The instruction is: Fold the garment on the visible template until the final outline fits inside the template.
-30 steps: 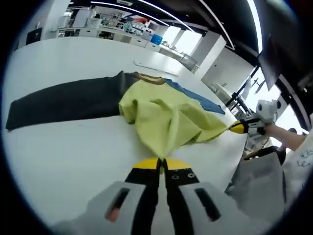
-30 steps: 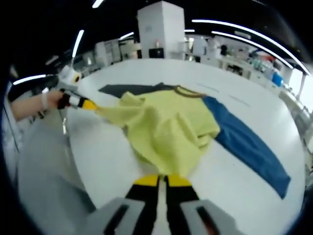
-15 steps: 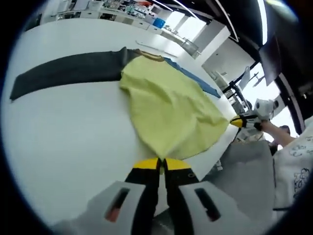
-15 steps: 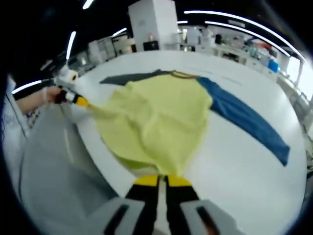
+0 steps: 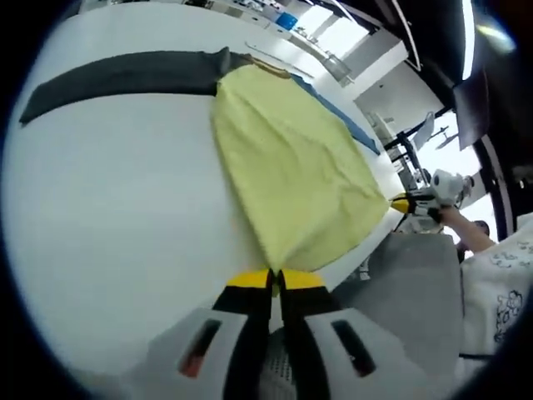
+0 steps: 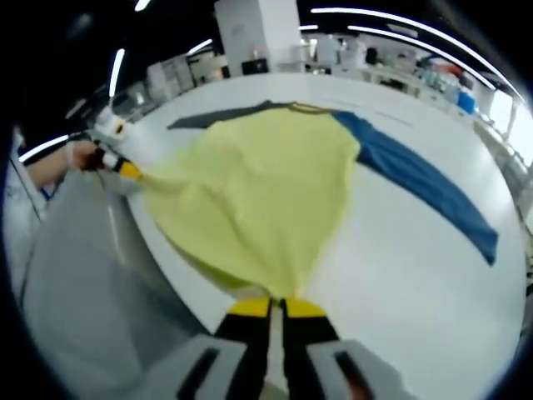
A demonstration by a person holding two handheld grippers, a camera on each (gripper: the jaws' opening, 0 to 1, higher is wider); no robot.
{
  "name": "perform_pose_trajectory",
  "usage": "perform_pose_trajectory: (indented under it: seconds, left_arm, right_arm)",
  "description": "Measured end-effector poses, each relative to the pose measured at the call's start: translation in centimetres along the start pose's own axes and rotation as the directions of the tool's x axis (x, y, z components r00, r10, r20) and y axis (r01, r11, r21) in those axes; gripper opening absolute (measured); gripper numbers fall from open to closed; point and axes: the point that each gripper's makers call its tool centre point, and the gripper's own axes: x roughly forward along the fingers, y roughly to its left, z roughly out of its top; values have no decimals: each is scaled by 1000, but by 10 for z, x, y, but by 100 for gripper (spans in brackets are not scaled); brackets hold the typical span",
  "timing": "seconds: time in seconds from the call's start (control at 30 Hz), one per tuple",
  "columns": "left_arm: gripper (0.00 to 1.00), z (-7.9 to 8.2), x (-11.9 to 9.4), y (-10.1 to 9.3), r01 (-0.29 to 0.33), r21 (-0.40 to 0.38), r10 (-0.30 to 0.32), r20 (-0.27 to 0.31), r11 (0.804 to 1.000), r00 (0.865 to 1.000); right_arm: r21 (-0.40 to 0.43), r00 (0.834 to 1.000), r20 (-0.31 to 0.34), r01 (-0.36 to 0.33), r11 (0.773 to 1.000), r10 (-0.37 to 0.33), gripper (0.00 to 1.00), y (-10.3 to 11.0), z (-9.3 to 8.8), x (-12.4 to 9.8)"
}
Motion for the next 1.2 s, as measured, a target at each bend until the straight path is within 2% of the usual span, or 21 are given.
perform_pose_trajectory:
  seconds: [0.5,0.93,1.03,1.13,1.2]
  left_arm:
    - [0,-11,7,6,-20,-57,19,-15,998,1000]
    - [0,-13,4,-11,-17,-49,18,2,999,1000]
    - [1,-13,4,-15,7,-43,-7,11,999,1000]
    - [10,-10,0,-19,31,-27,-30,36,999,999]
    - [14,-4,-3,-15,21,-13,-20,61,1000,998]
  right_arm:
    - [-26,1000,-28,8,1000,-9,0,-4,-13,6]
    - [-6,999,-38,-2,1000,2,0,-2,-17,7]
    - [56,999,-6,-50,997,50,13,4,-12,5]
    - [29,998,12,-54,998,53,29,6,-7,0]
    - [15,998,35,-53,998,53,38,2,-1,-2]
